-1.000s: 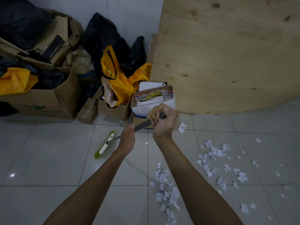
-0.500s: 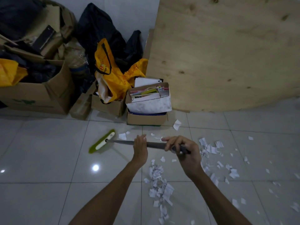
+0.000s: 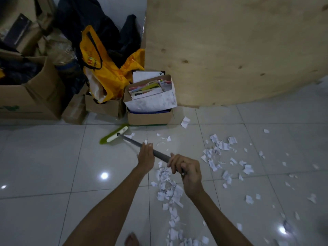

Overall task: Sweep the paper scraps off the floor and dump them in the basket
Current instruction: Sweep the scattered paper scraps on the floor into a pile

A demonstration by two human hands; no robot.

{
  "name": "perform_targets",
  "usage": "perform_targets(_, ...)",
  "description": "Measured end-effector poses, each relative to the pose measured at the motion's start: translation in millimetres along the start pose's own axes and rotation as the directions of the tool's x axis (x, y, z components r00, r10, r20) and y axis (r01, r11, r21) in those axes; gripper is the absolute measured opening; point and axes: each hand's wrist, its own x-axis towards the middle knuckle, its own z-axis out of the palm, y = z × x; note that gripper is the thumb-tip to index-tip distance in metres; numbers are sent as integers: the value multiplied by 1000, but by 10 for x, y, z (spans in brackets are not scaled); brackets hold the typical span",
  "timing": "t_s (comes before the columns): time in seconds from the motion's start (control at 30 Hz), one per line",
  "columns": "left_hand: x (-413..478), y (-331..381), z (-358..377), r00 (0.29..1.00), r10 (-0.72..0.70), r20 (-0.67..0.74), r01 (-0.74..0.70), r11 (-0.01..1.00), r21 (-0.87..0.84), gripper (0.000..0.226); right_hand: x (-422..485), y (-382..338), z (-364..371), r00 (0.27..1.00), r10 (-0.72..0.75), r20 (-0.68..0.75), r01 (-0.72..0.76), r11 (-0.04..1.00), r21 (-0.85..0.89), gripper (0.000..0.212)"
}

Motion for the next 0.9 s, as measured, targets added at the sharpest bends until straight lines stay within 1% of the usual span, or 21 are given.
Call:
perform_targets(0.03, -30, 11, 52, 999, 20, 33, -23, 996, 90, 40, -47, -5, -53, 1000, -11, -3, 11, 1000, 10, 29)
perform_targets(0.1, -121, 47, 126, 996, 59, 62, -70, 978, 198, 38, -127, -22, -133, 999, -28, -19, 29, 999, 40, 32)
perform_targets(0.23, -352, 177, 350, 986, 148, 73, -164, 937, 310, 41, -265, -215, -344, 996, -44, -80, 49, 997, 54, 35)
perform_targets(0.43, -612, 290, 870, 956, 262, 135, -292, 902, 319, 25, -552, -658, -850, 993, -29, -111, 34, 998, 50, 29)
perform_targets(0.53, -863, 472, 1131, 940, 316, 129, -340, 901, 271, 19, -708, -941, -1117, 992, 3, -125, 3, 999, 50, 29)
perform_targets(0.63, -1216, 729, 1332, 916, 382, 124, -400, 897, 189, 26, -856, -1237, -1360, 991, 32, -127, -26, 998, 53, 26)
perform_targets(0.7, -1438, 868, 1485, 907, 402, 126, -418, 895, 155, 29, -971, -1418, -1534, 991, 41, -129, -38, 999, 25, 24)
perform_targets(0.8, -1748, 1066, 1695, 919, 372, 132, -382, 921, 70, 35, -1152, -1636, -1774, 988, 62, -143, -63, 998, -4, 23)
perform_targets(0.87, -1989, 1210, 1829, 934, 321, 155, -326, 945, 8, 39, -1295, -1762, -1917, 983, 75, -170, -75, 997, 5, 24)
perform_targets(0.9, -2031, 1221, 1874, 944, 290, 154, -286, 957, -49, 38, -1320, -1773, -1931, 978, 88, -188, -86, 996, 19, 26)
